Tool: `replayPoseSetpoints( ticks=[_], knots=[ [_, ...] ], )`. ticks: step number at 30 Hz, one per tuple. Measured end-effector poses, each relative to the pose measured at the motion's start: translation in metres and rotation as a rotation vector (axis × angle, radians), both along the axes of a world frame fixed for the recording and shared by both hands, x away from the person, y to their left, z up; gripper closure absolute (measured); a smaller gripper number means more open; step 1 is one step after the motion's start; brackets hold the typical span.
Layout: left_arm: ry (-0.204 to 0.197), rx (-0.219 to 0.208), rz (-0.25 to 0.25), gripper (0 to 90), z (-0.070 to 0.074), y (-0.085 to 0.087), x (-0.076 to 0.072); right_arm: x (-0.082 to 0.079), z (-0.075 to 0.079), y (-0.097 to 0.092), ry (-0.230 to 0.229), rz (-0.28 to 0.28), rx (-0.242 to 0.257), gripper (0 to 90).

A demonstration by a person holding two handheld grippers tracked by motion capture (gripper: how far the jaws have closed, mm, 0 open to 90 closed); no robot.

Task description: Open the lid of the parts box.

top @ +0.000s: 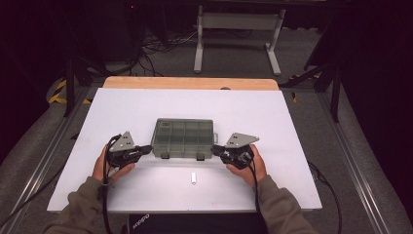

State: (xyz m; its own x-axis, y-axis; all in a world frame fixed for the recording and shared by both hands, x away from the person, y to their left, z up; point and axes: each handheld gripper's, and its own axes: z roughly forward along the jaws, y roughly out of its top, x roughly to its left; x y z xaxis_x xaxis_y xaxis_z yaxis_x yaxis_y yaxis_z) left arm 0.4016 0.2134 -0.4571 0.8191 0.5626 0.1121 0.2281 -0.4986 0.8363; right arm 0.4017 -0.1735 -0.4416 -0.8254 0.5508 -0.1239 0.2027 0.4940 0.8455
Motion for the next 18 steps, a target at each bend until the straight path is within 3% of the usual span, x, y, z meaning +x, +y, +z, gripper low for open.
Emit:
replayPoseSetpoints(
  ticks=[3,7,12,13,15,16,18],
  knots=[
    [-0.023,-0.01,0.027,79.8,0.0,-0.002,0.0,-0.001,0.001,0.0,-0.022,-0.011,0.0,90.0],
    [-0.034,-0.031,0.063,68.8,0.0,-0.002,0.001,-0.001,0.001,0.001,-0.038,-0.019,-0.008,90.0],
    [-0.072,-0.028,0.106,54.9,0.002,-0.006,0.002,0.001,0.001,0.003,-0.075,-0.058,0.0,78.7],
    [-0.078,-0.018,0.114,52.6,0.002,-0.008,0.003,0.002,0.001,0.005,-0.109,-0.083,-0.019,70.1],
    [-0.095,0.002,0.13,51.1,0.004,-0.01,0.005,0.002,0.001,0.005,-0.119,-0.088,-0.022,69.9],
    [-0.107,0.007,0.143,49.8,0.006,-0.012,0.007,0.004,0.002,0.007,-0.148,-0.101,-0.041,64.3],
    [-0.121,0.001,0.146,49.8,0.009,-0.012,0.009,0.005,0.005,0.009,-0.186,-0.105,-0.055,63.9]
  ],
)
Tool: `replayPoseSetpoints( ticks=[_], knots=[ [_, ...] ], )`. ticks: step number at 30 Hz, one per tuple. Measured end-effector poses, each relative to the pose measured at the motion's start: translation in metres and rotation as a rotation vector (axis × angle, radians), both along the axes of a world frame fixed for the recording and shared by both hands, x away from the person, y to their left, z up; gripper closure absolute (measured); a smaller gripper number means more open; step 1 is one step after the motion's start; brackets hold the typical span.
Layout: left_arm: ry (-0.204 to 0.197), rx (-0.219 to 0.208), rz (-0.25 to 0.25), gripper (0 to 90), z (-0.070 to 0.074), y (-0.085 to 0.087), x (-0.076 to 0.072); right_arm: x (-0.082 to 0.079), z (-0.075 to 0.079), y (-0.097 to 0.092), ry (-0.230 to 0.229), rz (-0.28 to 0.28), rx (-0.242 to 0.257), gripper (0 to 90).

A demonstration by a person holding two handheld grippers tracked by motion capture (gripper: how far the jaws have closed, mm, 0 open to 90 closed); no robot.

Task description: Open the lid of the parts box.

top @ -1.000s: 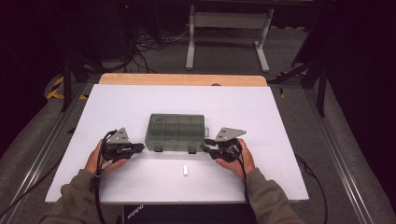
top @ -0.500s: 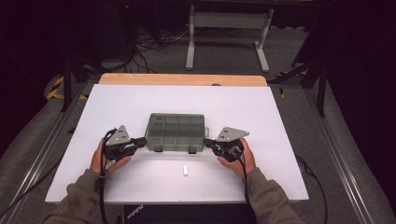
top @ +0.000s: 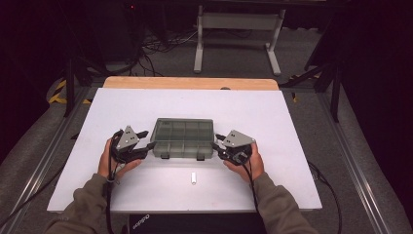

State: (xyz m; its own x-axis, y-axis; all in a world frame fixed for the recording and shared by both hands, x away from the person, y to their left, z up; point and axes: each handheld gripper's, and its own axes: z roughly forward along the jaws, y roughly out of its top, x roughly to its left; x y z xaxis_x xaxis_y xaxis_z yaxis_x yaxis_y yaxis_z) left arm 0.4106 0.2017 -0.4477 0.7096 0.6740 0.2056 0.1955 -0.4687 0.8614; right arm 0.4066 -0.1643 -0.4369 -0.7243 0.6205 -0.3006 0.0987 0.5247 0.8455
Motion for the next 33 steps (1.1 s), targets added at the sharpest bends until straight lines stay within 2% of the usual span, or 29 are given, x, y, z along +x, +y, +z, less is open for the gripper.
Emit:
replayPoseSetpoints(
  ticks=[2,4,9,15,18,21,22,23,26,30,33],
  knots=[
    [-0.003,0.001,-0.002,49.1,0.002,0.0,0.001,0.001,0.003,0.001,-0.029,0.0,-0.002,61.4],
    [-0.012,0.008,0.0,48.9,0.006,0.0,0.003,0.002,0.004,0.001,-0.037,0.001,-0.005,60.9],
    [-0.051,0.048,-0.016,50.0,0.021,-0.002,0.012,0.008,0.014,0.0,-0.086,0.015,-0.006,57.8],
    [-0.078,0.07,-0.03,52.1,0.036,-0.004,0.02,0.016,0.026,-0.001,-0.09,0.017,0.017,62.1],
    [-0.082,0.071,-0.04,55.1,0.042,-0.004,0.025,0.019,0.033,0.002,-0.094,0.024,0.011,65.4],
    [-0.09,0.08,-0.051,63.7,0.048,-0.006,0.029,0.022,0.038,0.003,-0.091,0.029,0.014,69.1],
    [-0.1,0.089,-0.054,63.7,0.05,-0.007,0.029,0.023,0.04,0.004,-0.089,0.029,0.013,70.6],
    [-0.105,0.098,-0.06,70.5,0.052,-0.008,0.03,0.027,0.044,0.004,-0.088,0.025,0.016,73.2],
    [-0.121,0.109,-0.06,74.3,0.059,-0.01,0.033,0.03,0.051,0.005,-0.102,0.013,0.007,77.2],
    [-0.122,0.11,-0.057,76.5,0.063,-0.009,0.038,0.036,0.058,0.007,-0.107,-0.003,-0.015,79.1],
    [-0.124,0.105,-0.051,74.8,0.065,-0.01,0.041,0.039,0.061,0.007,-0.098,-0.008,-0.002,79.2]
  ],
)
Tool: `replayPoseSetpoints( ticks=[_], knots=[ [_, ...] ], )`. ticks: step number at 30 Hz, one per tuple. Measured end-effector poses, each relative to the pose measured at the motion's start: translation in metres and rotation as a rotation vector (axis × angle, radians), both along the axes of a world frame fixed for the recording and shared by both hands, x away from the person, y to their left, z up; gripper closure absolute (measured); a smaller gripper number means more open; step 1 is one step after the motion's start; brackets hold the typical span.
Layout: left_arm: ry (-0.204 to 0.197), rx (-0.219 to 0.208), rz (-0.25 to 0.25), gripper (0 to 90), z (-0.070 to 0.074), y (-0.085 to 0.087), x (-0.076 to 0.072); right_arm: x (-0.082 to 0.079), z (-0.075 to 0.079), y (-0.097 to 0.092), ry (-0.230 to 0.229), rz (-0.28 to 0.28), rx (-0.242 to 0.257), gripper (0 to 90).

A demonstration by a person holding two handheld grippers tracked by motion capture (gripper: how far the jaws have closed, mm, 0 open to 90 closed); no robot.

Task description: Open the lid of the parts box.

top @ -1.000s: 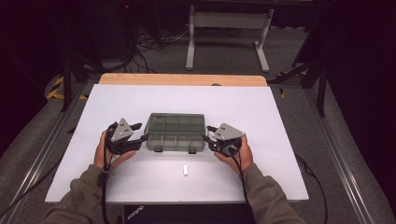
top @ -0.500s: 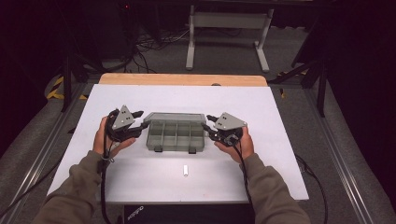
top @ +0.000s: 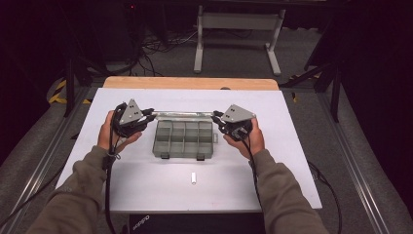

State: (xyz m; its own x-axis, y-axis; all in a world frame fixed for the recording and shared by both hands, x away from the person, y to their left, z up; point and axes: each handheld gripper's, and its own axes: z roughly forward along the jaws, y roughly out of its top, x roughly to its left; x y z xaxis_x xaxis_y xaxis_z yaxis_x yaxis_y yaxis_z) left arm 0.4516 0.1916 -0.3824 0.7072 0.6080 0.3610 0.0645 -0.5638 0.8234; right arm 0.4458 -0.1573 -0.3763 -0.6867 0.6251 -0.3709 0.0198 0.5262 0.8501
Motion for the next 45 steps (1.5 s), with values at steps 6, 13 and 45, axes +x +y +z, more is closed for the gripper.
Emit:
replayPoseSetpoints(
  ticks=[6,13,45],
  knots=[
    [0.001,-0.026,0.006,72.3,0.006,-0.003,0.009,0.013,0.008,0.002,0.039,-0.009,0.042,77.4],
    [0.025,-0.073,0.028,71.9,0.009,-0.003,0.024,0.027,0.013,0.002,0.073,-0.027,0.09,76.4],
    [0.228,-0.172,0.159,72.3,-0.059,-0.009,0.069,0.075,-0.056,0.005,0.251,-0.187,0.273,76.4]
  ],
)
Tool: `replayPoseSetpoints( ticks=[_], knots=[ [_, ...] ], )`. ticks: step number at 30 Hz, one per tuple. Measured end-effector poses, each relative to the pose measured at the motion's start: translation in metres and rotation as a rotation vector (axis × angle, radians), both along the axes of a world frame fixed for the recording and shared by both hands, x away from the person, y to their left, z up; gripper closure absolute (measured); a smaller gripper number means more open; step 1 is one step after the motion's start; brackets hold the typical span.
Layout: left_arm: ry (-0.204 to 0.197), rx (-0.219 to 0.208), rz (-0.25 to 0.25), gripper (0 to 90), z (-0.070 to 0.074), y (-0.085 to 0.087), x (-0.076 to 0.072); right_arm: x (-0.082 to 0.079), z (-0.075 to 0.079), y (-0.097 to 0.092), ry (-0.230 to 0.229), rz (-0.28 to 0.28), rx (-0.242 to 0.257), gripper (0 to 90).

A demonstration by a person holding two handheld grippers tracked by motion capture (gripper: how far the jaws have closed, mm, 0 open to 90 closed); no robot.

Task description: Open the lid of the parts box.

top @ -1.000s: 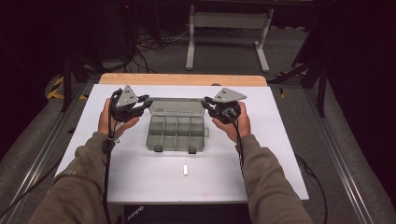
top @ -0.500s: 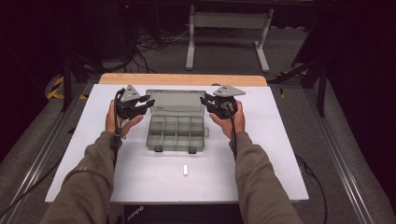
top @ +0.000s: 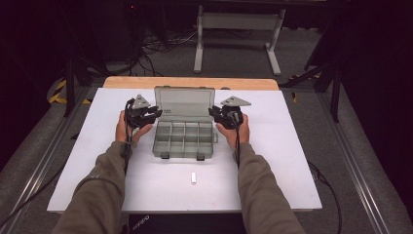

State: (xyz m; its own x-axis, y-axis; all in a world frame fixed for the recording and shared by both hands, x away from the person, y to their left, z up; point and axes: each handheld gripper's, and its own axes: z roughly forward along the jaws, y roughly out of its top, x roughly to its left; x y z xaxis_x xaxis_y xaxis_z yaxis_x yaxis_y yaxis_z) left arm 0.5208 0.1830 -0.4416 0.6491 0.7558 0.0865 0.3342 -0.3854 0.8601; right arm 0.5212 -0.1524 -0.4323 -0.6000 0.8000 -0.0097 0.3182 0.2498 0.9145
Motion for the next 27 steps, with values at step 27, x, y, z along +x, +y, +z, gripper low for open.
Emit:
replayPoseSetpoints(
  ticks=[27],
  knots=[
    [0.003,-0.009,0.063,69.7,-0.018,-0.004,0.002,0.005,-0.023,0.004,0.073,-0.026,-0.009,74.8]
  ],
)
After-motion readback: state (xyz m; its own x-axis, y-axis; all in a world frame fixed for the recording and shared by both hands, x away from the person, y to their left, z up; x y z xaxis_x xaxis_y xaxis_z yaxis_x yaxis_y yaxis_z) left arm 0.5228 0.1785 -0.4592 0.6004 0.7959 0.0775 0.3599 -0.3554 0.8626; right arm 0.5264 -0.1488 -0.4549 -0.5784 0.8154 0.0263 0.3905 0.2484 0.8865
